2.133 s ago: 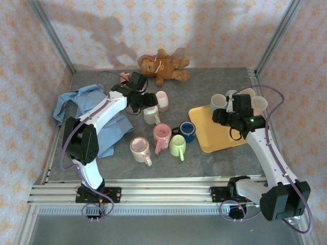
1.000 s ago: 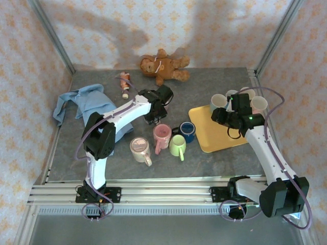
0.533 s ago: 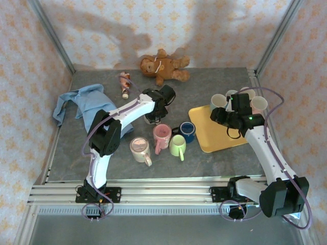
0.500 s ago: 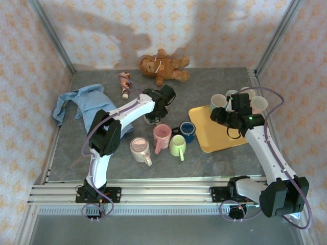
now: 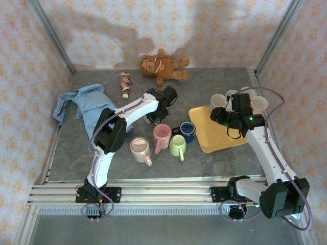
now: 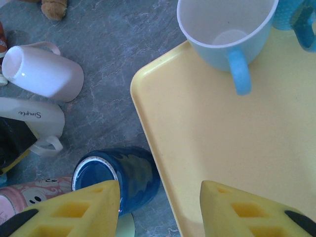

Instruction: Turn the mug right side up

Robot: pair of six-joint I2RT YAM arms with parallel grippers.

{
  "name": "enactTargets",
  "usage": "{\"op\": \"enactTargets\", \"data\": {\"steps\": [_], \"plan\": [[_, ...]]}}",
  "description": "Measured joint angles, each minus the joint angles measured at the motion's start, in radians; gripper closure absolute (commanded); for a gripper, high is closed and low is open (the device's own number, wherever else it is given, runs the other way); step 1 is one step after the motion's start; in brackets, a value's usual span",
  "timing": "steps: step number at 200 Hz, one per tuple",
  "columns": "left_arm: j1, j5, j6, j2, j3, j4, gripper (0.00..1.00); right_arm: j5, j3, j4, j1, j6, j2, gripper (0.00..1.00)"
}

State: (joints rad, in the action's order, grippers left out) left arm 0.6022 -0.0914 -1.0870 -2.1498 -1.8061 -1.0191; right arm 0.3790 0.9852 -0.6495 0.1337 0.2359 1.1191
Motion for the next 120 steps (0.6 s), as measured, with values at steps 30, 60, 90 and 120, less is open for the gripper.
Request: {"op": "enactTargets", "data": {"steps": [30,60,90,120], "plan": [[0.000,-0.006,0.017,0.000,0.000,-0.012,0.85,0.000,0.000,0.000,0.000,0.000,-0.002,0.54],[0.000,-0.008,0.039,0.000,-0.012,-0.024,0.90,0.008,0.000,0.001,0.000,0.002,-0.002,0.54],[0.000,-0.019,0.071,0.000,-0.032,-0.041,0.96,0.022,0.000,0.006,0.000,0.023,-0.002,0.54],[-0.001,-0.027,0.116,0.012,-0.039,-0.041,1.00,0.074,0.000,0.028,0.000,0.038,-0.002,0.54]]}}
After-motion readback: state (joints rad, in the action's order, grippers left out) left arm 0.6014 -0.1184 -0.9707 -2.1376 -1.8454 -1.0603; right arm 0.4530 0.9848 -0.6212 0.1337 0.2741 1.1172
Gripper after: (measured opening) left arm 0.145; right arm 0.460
